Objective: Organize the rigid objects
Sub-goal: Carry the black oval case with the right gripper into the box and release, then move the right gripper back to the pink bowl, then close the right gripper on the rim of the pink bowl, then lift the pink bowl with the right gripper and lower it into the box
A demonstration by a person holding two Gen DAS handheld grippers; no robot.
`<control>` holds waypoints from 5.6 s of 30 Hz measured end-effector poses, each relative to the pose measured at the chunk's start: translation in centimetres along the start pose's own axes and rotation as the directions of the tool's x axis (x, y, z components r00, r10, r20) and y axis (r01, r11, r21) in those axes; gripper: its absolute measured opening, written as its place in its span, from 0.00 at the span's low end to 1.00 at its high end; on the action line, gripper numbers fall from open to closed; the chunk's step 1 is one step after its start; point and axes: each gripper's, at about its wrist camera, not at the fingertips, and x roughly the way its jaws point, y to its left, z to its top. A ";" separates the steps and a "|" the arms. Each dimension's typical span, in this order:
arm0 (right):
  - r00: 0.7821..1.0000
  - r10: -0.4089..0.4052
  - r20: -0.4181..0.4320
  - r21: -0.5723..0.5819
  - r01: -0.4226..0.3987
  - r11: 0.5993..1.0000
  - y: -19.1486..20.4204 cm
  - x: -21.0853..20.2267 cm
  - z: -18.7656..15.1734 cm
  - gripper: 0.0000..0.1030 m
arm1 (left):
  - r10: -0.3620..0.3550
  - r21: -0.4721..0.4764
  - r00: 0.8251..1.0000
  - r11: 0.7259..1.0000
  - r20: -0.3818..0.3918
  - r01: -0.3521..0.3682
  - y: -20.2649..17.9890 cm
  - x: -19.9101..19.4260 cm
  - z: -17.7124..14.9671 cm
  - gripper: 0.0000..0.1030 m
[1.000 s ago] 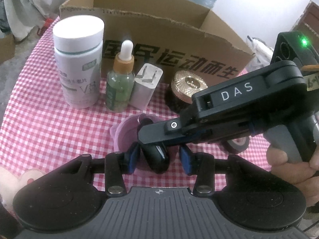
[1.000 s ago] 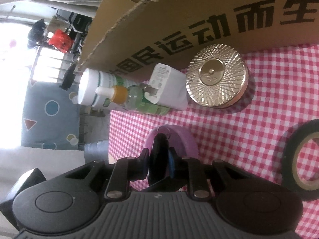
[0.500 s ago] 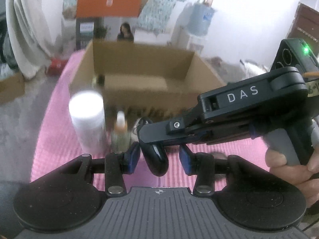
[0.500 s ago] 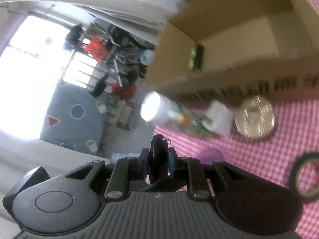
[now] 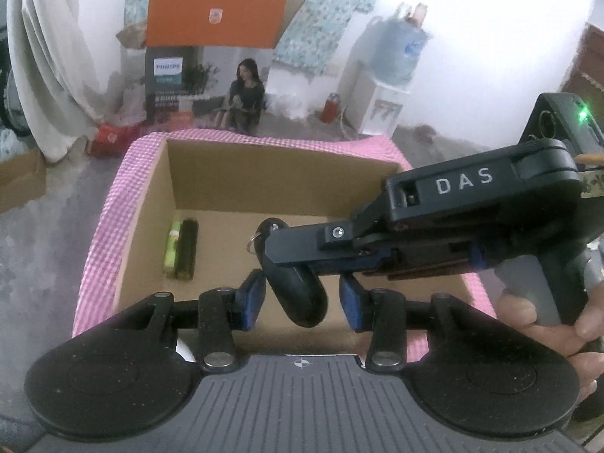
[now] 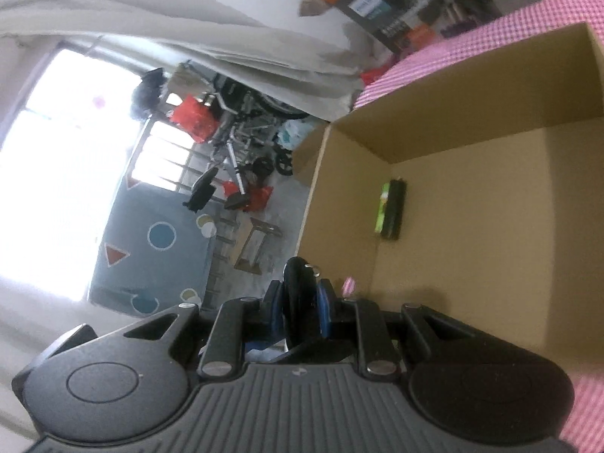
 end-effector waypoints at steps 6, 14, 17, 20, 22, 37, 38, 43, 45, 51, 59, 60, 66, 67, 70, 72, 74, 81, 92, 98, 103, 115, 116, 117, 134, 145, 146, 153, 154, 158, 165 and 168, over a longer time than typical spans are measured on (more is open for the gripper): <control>0.997 -0.039 -0.063 0.080 0.044 0.996 -3.3 3.8 5.5 0.21 | 0.031 -0.017 0.994 0.999 -0.108 -0.033 1.6 5.2 3.6 0.41; 0.986 -0.130 -0.106 0.103 0.141 0.985 -6.1 9.9 9.5 0.21 | 0.134 -0.002 0.968 0.990 -0.214 -0.138 3.2 9.9 6.0 0.42; 0.982 -0.147 -0.116 0.094 0.158 0.983 -6.5 11.8 10.0 0.21 | 0.157 -0.020 0.961 0.986 -0.226 -0.166 3.9 10.3 6.3 0.43; 0.979 -0.164 -0.121 0.083 0.174 0.981 -6.7 12.7 10.1 0.21 | 0.150 -0.033 0.965 0.986 -0.217 -0.161 4.0 9.8 6.1 0.45; 0.979 -0.165 -0.119 0.082 0.176 0.981 -6.7 12.7 10.2 0.21 | 0.153 -0.031 0.966 0.986 -0.211 -0.163 4.0 9.3 5.9 0.46; 0.992 -0.099 0.074 -0.066 0.104 0.992 -1.6 1.8 6.4 0.22 | 0.052 -0.061 0.998 0.997 0.020 -0.051 1.3 -0.1 4.1 0.76; 0.991 -0.088 0.100 -0.079 0.096 0.992 -1.1 0.5 5.7 0.23 | 0.030 -0.065 0.999 0.998 0.042 -0.027 1.0 -1.1 3.6 0.80; 0.979 -0.032 0.201 -0.154 0.064 0.986 0.6 -5.1 1.3 0.23 | -0.008 -0.042 0.993 0.999 0.118 0.013 -0.8 -4.5 0.9 0.90; 0.976 -0.016 0.218 -0.176 0.055 0.983 0.9 -6.8 -0.8 0.26 | -0.013 -0.038 0.992 0.999 0.128 0.018 -1.2 -5.2 -0.4 0.93; 0.967 -0.045 0.249 -0.231 0.105 0.967 0.2 -9.1 -7.8 0.62 | 0.000 -0.044 0.995 0.999 0.097 0.005 -1.4 -6.0 -5.5 0.96; 0.960 -0.170 0.224 -0.248 0.225 0.942 -1.3 -7.2 -15.0 0.83 | 0.120 0.045 0.993 0.992 0.022 -0.121 -0.8 -4.9 -11.9 0.98; 0.956 -0.188 0.224 -0.249 0.242 0.938 -1.4 -6.8 -15.7 0.85 | 0.144 0.065 0.989 0.987 0.017 -0.144 -0.8 -4.6 -12.6 0.98; 0.928 -0.291 0.234 -0.313 0.355 0.881 -1.0 -3.5 -19.1 0.93 | 0.217 0.173 0.976 0.962 -0.025 -0.210 -1.2 -2.2 -15.5 0.98; 0.920 -0.311 0.239 -0.326 0.377 0.867 -0.9 -2.9 -19.6 0.93 | 0.229 0.190 0.973 0.957 -0.020 -0.221 -1.4 -1.9 -15.9 0.98; 0.907 -0.343 0.243 -0.368 0.413 0.833 -0.6 -1.5 -20.7 0.81 | 0.250 0.234 0.968 0.943 -0.024 -0.238 -1.8 -0.9 -16.7 0.97; 0.904 -0.360 0.230 -0.379 0.424 0.823 -0.7 -0.7 -21.1 0.68 | 0.250 0.249 0.968 0.939 -0.028 -0.236 -1.8 -0.5 -16.9 0.95; 0.905 -0.371 0.209 -0.376 0.424 0.824 -1.0 -0.1 -21.1 0.63 | 0.251 0.257 0.968 0.937 -0.028 -0.236 -1.8 -0.3 -17.1 0.93; 0.915 -0.369 0.165 -0.374 0.404 0.835 -1.6 1.4 -20.6 0.43 | 0.228 0.245 0.972 0.946 -0.048 -0.210 -1.4 0.2 -17.7 0.74; 0.918 -0.379 0.119 -0.353 0.396 0.848 -2.9 0.7 -21.3 0.27 | 0.122 0.279 0.991 0.955 -0.052 -0.102 -2.8 -0.4 -18.9 0.67; 0.905 -0.406 0.124 -0.323 0.424 0.846 -3.7 -1.4 -22.2 0.27 | 0.049 0.321 0.996 0.947 -0.069 -0.024 -4.2 -1.2 -19.8 0.68; 0.896 -0.420 0.146 -0.306 0.444 0.842 -4.0 -1.5 -22.0 0.27 | 0.069 0.330 0.996 0.943 -0.062 -0.044 -4.3 -1.0 -19.4 0.75; 0.894 -0.425 0.146 -0.334 0.449 0.829 -4.3 -0.4 -22.0 0.27 | 0.068 0.334 0.992 0.942 -0.104 -0.030 -4.5 1.0 -18.4 0.80; 0.894 -0.422 0.150 -0.336 0.447 0.829 -4.3 -0.3 -22.0 0.27 | 0.069 0.337 0.993 0.941 -0.100 -0.032 -4.7 1.2 -18.3 0.80; 0.894 -0.421 0.151 -0.340 0.447 0.827 -4.3 -0.3 -22.0 0.27 | 0.071 0.341 0.993 0.939 -0.096 -0.034 -4.9 1.3 -18.3 0.80; 0.891 -0.406 0.205 -0.335 0.453 0.826 -3.4 -0.9 -22.6 0.27 | 0.090 0.351 0.996 0.933 -0.027 -0.075 -5.1 0.1 -18.1 0.69; 0.878 -0.309 0.366 -0.374 0.443 0.815 1.7 -5.3 -21.3 0.28 | 0.115 0.412 0.974 0.891 0.198 -0.189 -7.7 -5.2 -14.3 0.69; 0.878 -0.292 0.379 -0.382 0.436 0.815 2.2 -5.7 -20.7 0.28 | 0.117 0.411 0.968 0.889 0.224 -0.203 -7.9 -5.6 -13.6 0.69; 0.886 -0.215 0.412 -0.482 0.412 0.773 5.6 -6.7 -14.5 0.28 | 0.180 0.348 0.931 0.891 0.318 -0.291 -8.5 -5.4 -7.6 0.69; 0.887 -0.211 0.411 -0.503 0.414 0.759 6.0 -6.5 -13.3 0.28 | 0.188 0.336 0.928 0.893 0.323 -0.298 -8.4 -5.2 -6.8 0.69; 0.896 -0.234 0.377 -0.544 0.419 0.727 6.8 -4.6 -9.0 0.28 | 0.208 0.268 0.940 0.921 0.270 -0.281 -6.9 -2.9 -3.0 0.69; 0.923 -0.341 0.178 -0.522 0.382 0.762 5.0 0.8 -1.3 0.28 | 0.233 0.228 0.971 0.944 0.058 -0.240 -3.3 2.8 1.6 0.69; 0.923 -0.380 0.067 -0.481 0.364 0.798 3.2 3.4 1.0 0.28 | 0.237 0.227 0.970 0.949 -0.060 -0.217 -2.0 5.2 2.3 0.70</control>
